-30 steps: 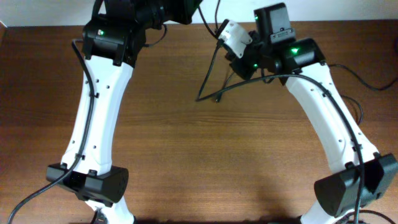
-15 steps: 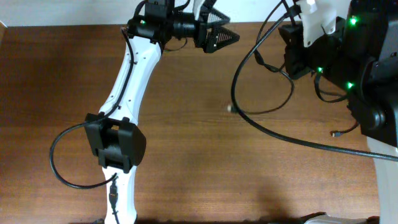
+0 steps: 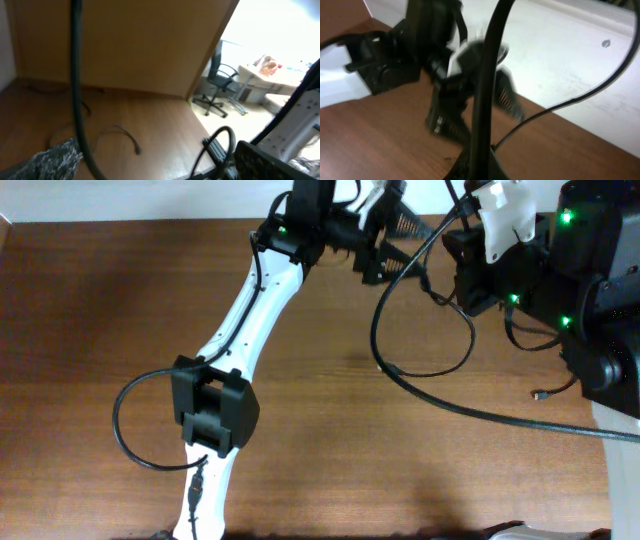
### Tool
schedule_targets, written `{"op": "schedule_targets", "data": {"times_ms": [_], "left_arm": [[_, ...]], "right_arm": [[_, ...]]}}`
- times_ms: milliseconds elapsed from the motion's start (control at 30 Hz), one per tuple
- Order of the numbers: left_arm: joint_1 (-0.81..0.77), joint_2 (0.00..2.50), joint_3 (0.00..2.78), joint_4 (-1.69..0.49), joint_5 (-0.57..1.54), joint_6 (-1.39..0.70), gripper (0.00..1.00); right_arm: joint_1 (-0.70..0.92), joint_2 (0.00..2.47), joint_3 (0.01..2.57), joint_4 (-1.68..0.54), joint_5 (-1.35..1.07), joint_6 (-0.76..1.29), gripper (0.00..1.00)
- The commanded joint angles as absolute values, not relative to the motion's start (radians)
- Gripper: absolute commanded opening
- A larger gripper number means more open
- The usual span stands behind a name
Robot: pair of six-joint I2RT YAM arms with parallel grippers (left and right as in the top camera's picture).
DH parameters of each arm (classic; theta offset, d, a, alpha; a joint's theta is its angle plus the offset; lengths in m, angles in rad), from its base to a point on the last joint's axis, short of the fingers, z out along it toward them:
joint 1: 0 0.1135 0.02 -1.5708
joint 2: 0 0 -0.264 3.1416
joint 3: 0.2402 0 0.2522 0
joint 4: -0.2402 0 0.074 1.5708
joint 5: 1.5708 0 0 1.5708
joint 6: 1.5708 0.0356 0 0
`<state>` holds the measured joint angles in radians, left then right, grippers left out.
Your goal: Untangle cables
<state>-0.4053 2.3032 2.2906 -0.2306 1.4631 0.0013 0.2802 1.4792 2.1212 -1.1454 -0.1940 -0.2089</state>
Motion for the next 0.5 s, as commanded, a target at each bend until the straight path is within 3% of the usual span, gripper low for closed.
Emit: {"op": "schedule_targets", "data": {"times_ms": [0, 200, 233, 267, 300, 433, 467], "left_arm": [[-0.392, 2.308, 2.305, -0.027, 1.548, -0.277, 0.99], [-0.389, 2.363, 2.305, -0.039, 1.499, -0.276, 0.99], [-0.389, 2.372, 2.305, -0.047, 1.501, -0.276, 0.94], [-0.39, 2.373, 2.305, -0.061, 1.504, -0.276, 0.51], [-0.39, 2.374, 2.305, -0.078, 1.503, -0.276, 0.0], [-0.376, 2.407, 2.305, -0.392, 1.321, -0.087, 0.0], [-0.338, 2.415, 2.305, -0.572, 1.139, -0.013, 0.0]], "right_arm": [[0.281, 1.446, 2.125, -1.138, -0.231, -0.2, 0.04], [0.281, 1.439, 2.126, -1.139, -0.296, -0.2, 0.04], [0.281, 1.437, 2.126, -1.141, -0.291, -0.202, 0.04], [0.281, 1.437, 2.126, -1.141, -0.272, -0.204, 0.04], [0.281, 1.437, 2.126, -1.14, -0.251, -0.205, 0.04], [0.281, 1.436, 2.126, -1.144, -0.173, -0.204, 0.04], [0.269, 1.432, 2.126, -1.153, -0.077, -0.204, 0.04]]}}
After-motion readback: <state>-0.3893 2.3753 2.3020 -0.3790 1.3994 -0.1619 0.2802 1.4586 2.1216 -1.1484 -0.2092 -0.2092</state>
